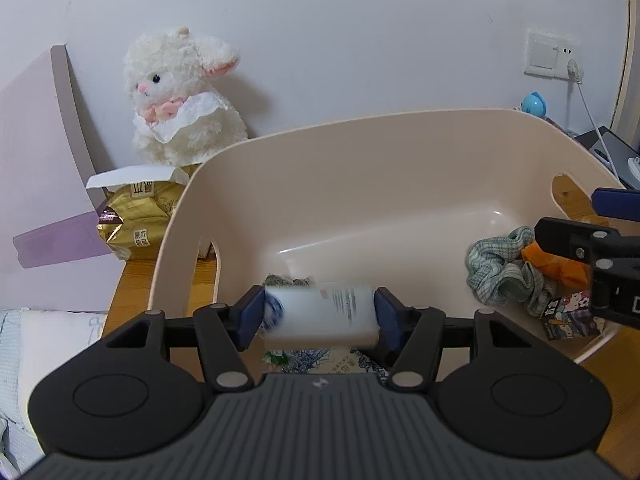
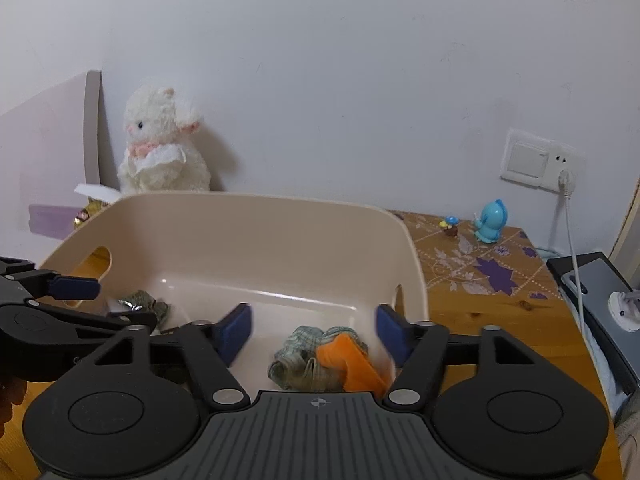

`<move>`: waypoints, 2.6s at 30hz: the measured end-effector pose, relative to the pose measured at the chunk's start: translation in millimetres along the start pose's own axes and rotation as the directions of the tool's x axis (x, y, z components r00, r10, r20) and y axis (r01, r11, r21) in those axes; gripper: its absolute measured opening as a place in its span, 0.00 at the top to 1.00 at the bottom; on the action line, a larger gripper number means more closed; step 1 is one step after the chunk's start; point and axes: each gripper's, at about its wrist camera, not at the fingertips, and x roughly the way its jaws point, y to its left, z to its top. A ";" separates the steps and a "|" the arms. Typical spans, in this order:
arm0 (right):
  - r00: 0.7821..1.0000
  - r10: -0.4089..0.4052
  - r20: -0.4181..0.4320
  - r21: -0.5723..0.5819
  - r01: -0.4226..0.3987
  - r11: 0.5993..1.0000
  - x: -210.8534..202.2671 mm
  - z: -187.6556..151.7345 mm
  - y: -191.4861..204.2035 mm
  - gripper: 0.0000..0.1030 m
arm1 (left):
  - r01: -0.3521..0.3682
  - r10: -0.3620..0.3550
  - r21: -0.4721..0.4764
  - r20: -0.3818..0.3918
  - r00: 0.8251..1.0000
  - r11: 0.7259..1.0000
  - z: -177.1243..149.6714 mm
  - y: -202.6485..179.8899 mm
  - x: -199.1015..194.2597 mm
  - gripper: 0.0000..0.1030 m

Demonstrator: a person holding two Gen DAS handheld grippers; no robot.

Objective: Organize objects

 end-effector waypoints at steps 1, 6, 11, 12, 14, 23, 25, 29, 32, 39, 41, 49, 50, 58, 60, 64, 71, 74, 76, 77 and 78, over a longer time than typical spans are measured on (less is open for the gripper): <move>1.000 0.003 0.004 0.009 -0.003 1.000 -3.1 2.4 -1.8 0.17 | -0.003 0.003 0.000 0.004 1.000 1.000 1.3 -0.2 -1.6 0.29; 1.000 -0.004 0.029 0.030 0.003 1.000 -28.3 4.6 -9.3 0.00 | -0.024 0.026 -0.034 0.055 0.998 0.999 3.7 2.9 -22.7 0.14; 1.000 0.008 0.019 0.034 -0.009 0.999 -51.0 -0.3 -12.7 0.00 | -0.043 0.045 -0.046 0.063 0.997 0.998 0.4 5.8 -40.0 0.10; 1.000 0.006 0.018 0.032 -0.006 0.999 -55.6 -1.9 -12.7 0.00 | -0.050 0.053 -0.049 0.064 0.997 0.998 -1.8 6.1 -43.7 0.10; 1.000 0.001 0.017 0.026 -0.002 1.000 -65.4 -5.5 -12.4 0.00 | -0.052 0.056 -0.057 0.061 0.997 0.997 -6.4 7.3 -51.3 0.10; 1.000 0.014 0.023 0.011 -0.015 1.000 -114.8 -20.0 -1.3 0.00 | -0.030 0.037 -0.090 0.069 0.997 0.995 -26.7 13.4 -96.6 0.09; 0.999 0.022 0.027 0.011 -0.022 1.000 -125.3 -22.7 2.5 0.00 | -0.021 0.028 -0.087 0.074 0.997 0.996 -31.1 12.5 -106.8 0.09; 0.999 0.025 0.040 0.001 -0.025 1.000 -146.9 -28.7 11.7 0.00 | -0.041 0.048 -0.071 0.103 0.993 0.997 -40.9 9.6 -131.5 0.09; 0.999 0.029 0.044 -0.010 -0.028 1.000 -162.0 -32.4 16.5 0.00 | -0.041 0.049 -0.071 0.115 0.992 0.997 -47.4 9.3 -148.0 0.09; 0.999 0.031 0.045 -0.027 -0.030 0.999 -193.9 -45.1 24.2 0.00 | -0.036 0.048 -0.088 0.141 0.989 0.996 -67.5 11.6 -186.5 0.09; 0.999 0.026 0.047 -0.036 -0.024 0.999 -203.0 -50.1 27.6 0.00 | -0.036 0.050 -0.095 0.148 0.988 0.995 -74.0 13.0 -197.1 0.09; 0.998 0.020 0.057 -0.038 -0.017 0.999 -240.3 -71.2 31.8 0.00 | -0.028 0.045 -0.105 0.170 0.984 0.994 -100.4 16.5 -238.3 0.09; 0.998 0.025 0.057 -0.030 -0.023 0.999 -244.7 -74.1 31.4 0.00 | -0.029 0.047 -0.102 0.177 0.983 0.994 -103.6 15.5 -243.7 0.09; 0.998 0.039 0.045 -0.013 -0.038 0.999 -269.6 -92.4 35.1 0.00 | -0.023 0.042 -0.090 0.211 0.977 0.996 -127.7 5.7 -275.8 0.09; 0.998 0.041 0.042 -0.016 -0.040 0.999 -274.1 -96.5 37.3 0.00 | -0.017 0.035 -0.090 0.209 0.977 0.996 -134.3 4.1 -281.1 0.09; 0.998 0.046 0.035 -0.023 -0.046 0.999 -282.1 -104.0 41.8 0.00 | -0.005 0.024 -0.094 0.206 0.978 0.996 -148.1 1.2 -292.5 0.09; 0.997 0.061 0.050 -0.025 -0.059 0.998 -298.7 -116.0 49.9 0.00 | -0.013 0.031 -0.088 0.212 0.977 0.996 -163.3 -3.0 -311.3 0.09; 0.997 0.056 0.048 -0.026 -0.055 0.998 -304.5 -118.6 51.9 0.00 | -0.010 0.029 -0.086 0.219 0.975 0.996 -166.6 -4.8 -317.9 0.09; 0.997 0.054 0.048 -0.025 -0.052 0.998 -309.0 -120.1 51.8 0.00 | -0.005 0.022 -0.078 0.218 0.976 0.997 -169.1 -6.9 -320.9 0.09; 0.997 0.051 0.050 -0.025 -0.050 0.998 -311.2 -120.7 51.7 0.00 | -0.004 0.020 -0.073 0.217 0.976 0.997 -169.5 -8.1 -322.1 0.09; 0.998 0.047 0.051 -0.025 -0.046 0.999 -313.4 -121.2 51.0 0.00 | -0.004 0.018 -0.068 0.216 0.976 0.998 -170.4 -9.4 -323.3 0.09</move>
